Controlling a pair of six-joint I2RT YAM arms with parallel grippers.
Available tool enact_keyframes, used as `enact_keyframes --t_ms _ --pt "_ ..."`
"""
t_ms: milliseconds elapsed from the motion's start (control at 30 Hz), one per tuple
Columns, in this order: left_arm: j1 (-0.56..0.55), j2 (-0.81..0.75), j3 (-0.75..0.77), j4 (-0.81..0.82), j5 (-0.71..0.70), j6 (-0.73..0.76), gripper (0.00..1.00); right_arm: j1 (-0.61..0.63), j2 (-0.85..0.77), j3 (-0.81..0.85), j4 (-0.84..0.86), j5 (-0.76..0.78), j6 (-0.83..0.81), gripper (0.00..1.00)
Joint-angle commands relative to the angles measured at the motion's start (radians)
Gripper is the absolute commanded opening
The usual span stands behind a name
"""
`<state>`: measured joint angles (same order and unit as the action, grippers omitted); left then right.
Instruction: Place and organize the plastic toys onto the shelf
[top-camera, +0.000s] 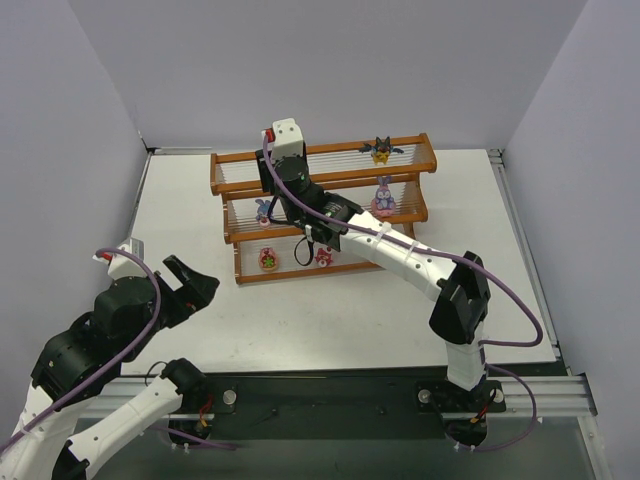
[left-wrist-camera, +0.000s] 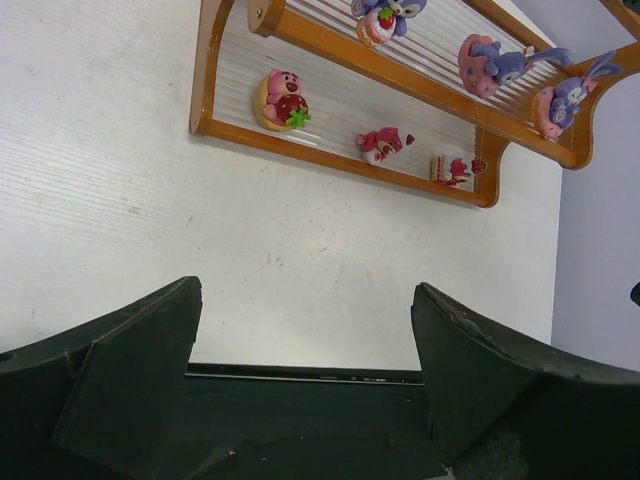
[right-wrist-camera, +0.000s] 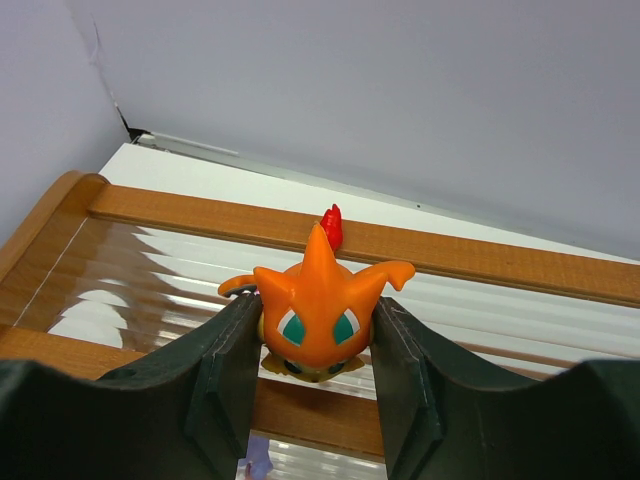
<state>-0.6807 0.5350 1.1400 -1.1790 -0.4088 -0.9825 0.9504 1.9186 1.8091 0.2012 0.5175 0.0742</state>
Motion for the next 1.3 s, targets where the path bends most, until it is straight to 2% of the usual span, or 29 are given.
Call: enact_keyframes --t_ms 0,267,567,867,1267 --pt "0.003 0.0 0.0 -0.004 -0.019 0.01 0.96 0.01 -0.035 -0.01 -0.031 0.013 -0.002 0.34" --pt "0.003 -0.001 0.003 -0.005 -0.019 0.01 0.96 0.008 -0.007 0.1 -0.131 0.012 0.016 0.43" --pt "0.003 -0.004 0.0 -0.004 -0.018 0.008 0.96 0.004 0.011 0.164 -0.241 0.001 0.038 0.47" --pt "0.003 -0.007 0.003 -0.005 -0.016 0.008 0.96 -0.001 0.033 0.188 -0.261 -0.01 0.042 0.5" --pt "0.003 -0.007 0.006 -0.004 -0.018 0.008 0.96 0.001 0.007 0.205 -0.27 -0.024 0.036 0.73"
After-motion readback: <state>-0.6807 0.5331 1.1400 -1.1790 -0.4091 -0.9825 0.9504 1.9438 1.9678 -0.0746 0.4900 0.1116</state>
